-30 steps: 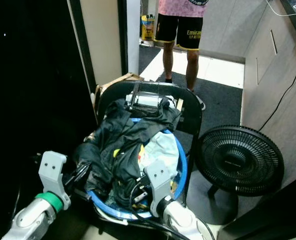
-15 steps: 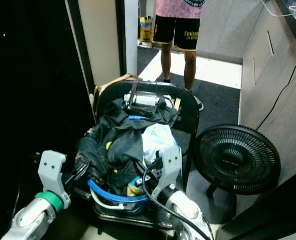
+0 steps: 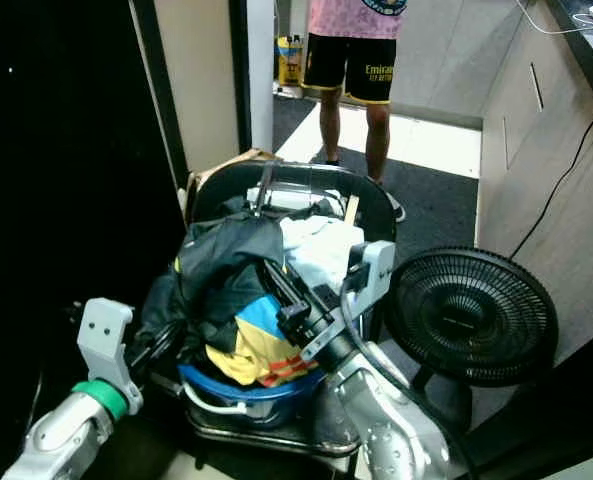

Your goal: Clothes washing

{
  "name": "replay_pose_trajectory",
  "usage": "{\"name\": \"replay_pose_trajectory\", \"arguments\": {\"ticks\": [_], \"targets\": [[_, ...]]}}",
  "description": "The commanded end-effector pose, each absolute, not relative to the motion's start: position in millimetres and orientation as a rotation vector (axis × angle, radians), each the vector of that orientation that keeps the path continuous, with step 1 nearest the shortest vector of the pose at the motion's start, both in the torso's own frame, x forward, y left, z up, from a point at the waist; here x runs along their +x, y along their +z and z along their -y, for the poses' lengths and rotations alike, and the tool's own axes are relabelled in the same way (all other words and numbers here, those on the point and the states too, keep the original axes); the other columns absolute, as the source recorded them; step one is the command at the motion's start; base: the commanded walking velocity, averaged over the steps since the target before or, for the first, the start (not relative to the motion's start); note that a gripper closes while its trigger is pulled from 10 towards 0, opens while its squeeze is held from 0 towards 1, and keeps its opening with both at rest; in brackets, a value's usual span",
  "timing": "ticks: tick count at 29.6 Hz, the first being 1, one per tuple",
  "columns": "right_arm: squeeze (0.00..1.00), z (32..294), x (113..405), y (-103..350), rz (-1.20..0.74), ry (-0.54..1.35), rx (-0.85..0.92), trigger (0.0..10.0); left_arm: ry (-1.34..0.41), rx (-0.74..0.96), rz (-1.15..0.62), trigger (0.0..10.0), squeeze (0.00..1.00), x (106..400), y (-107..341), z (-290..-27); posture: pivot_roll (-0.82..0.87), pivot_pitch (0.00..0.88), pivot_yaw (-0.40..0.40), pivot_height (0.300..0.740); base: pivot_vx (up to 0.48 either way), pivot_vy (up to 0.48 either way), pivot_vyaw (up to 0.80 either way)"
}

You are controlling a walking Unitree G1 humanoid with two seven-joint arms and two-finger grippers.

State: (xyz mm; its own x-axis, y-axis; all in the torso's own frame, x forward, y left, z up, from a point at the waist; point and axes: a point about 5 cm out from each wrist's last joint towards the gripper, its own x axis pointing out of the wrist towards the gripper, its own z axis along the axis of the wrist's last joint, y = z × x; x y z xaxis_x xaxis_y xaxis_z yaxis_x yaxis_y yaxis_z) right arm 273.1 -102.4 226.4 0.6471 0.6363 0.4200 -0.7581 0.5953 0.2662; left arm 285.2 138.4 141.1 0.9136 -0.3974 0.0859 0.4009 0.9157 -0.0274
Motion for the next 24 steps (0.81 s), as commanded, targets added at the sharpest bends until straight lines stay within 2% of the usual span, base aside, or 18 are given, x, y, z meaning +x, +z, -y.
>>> {"name": "replay_pose_trajectory", "arguments": {"ticks": [1,5,6,7,9,10,21,24], "targets": [[0.00,94,263,228,0.313,0.909,0.397,0.0,-0.423,-0.048,0.052,10.0,0.00,284,134,-137,-0.01,0.098,0.106,0.740,0.000,0.000,0.00],[0.00,92,259,220,0.254,0.935,0.369,0.0,-0.428,-0.044,0.051,10.0,0.00,284,134,-136,-0.01,0.099,0.105,0.740,0.000,0.000,0.00],[0.00,91,257,219,0.238,0.948,0.369,1.7,-0.429,-0.043,0.051,10.0,0.00,284,133,-136,-0.01,0.099,0.105,0.740,0.000,0.000,0.00],[0.19,90,256,218,0.223,0.965,0.370,3.8,-0.431,-0.041,0.051,10.0,0.00,283,133,-136,-0.01,0.099,0.105,0.740,0.000,0.000,0.00],[0.19,90,255,218,0.210,0.977,0.374,3.8,-0.432,-0.040,0.051,10.0,0.00,283,133,-136,-0.01,0.099,0.105,0.740,0.000,0.000,0.00],[1.00,89,254,217,0.198,0.991,0.376,10.0,-0.434,-0.039,0.050,10.0,0.00,283,133,-136,-0.01,0.099,0.105,0.740,0.000,0.000,0.00],[1.00,87,237,213,0.144,1.150,0.348,10.0,-0.448,-0.036,0.051,10.0,0.00,283,132,-136,-0.01,0.087,0.108,0.740,0.000,0.000,0.00],[1.00,88,237,213,0.145,1.145,0.326,10.0,-0.450,-0.036,0.053,10.0,0.00,282,132,-135,-0.01,0.082,0.109,0.740,0.000,0.000,0.00]]}}
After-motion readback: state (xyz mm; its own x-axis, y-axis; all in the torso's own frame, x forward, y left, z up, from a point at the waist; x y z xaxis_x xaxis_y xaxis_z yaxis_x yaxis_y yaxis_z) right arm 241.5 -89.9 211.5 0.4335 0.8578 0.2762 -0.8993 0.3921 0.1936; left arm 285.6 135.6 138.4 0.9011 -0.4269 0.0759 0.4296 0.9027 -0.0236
